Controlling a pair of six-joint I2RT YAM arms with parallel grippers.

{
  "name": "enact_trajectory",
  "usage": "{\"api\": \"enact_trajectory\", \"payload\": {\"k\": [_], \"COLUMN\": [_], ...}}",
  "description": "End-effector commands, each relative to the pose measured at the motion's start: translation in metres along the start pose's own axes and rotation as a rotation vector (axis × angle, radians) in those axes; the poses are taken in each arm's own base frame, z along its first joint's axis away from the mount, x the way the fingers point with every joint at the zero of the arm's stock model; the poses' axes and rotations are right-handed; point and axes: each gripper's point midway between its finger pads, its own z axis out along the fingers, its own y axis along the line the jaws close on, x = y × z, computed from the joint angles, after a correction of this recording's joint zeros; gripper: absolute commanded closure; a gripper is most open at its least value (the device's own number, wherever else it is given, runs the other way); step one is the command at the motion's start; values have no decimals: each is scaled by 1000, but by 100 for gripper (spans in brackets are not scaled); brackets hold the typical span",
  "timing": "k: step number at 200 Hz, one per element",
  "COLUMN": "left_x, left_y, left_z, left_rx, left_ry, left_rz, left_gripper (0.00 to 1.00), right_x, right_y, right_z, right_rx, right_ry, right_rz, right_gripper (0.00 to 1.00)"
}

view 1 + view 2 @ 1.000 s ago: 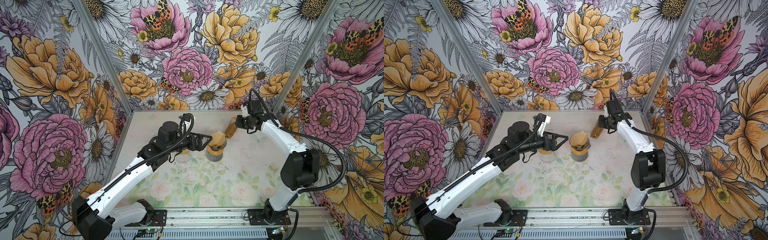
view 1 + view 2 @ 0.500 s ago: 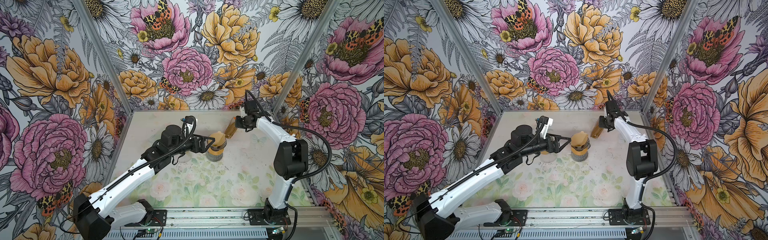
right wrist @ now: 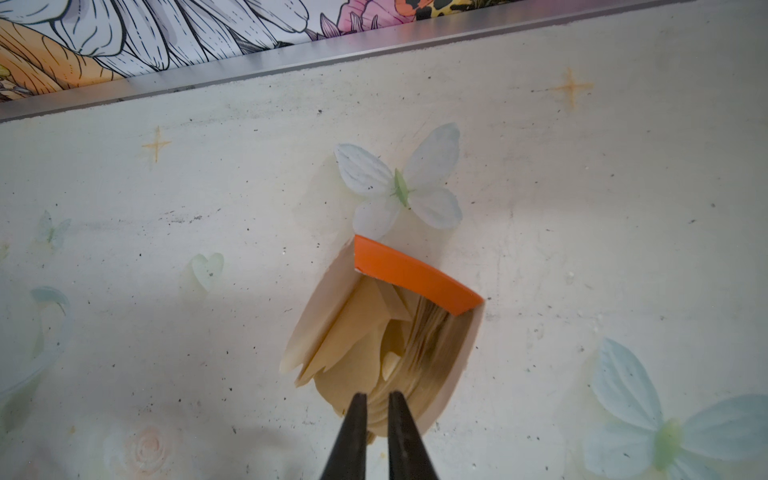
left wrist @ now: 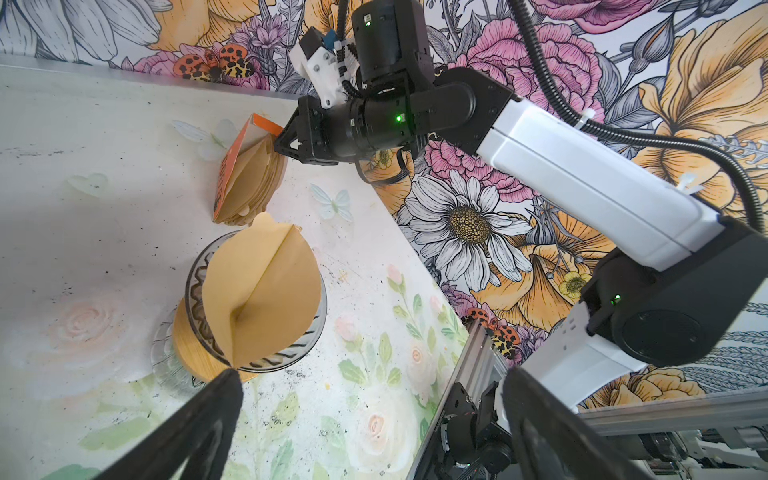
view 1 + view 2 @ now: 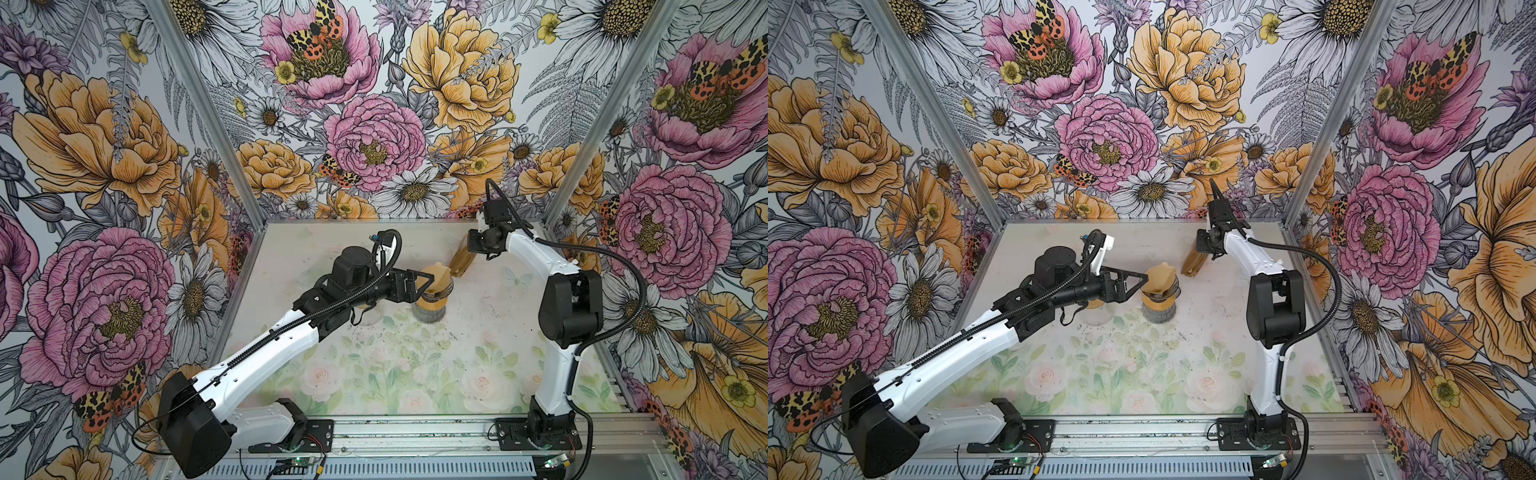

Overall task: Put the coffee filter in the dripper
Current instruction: 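Pinch the top tan paper filter from the orange-labelled stack with right gripper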

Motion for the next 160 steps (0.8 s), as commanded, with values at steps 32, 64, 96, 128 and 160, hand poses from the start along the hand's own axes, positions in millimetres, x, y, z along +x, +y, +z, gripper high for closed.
{"api": "enact_trajectory", "payload": {"k": [32, 64, 96, 128, 160], "left_x": [-14, -13, -12, -12, -11], "left_y": [-7, -4, -2, 0, 0], "left_z": [-4, -3, -3, -1, 2], "left_rx": [1, -3, -8, -12, -6], "left_ry": [-35, -32, -25, -22, -18], "left_rz": [32, 31, 29, 27, 20], "left_gripper": [1, 1, 1, 1, 1], "right_x": [-15, -14, -13, -11, -12], "right_y": [-2, -2, -2, -3, -3], "right_z": [9, 17, 23, 28, 33], "right_rx": [11, 10, 10, 13, 9], "right_ry": [-34, -23, -14, -6, -4], "right_rz": [-5, -6, -3, -3, 0], "right_gripper": [85, 85, 85, 85, 86]}}
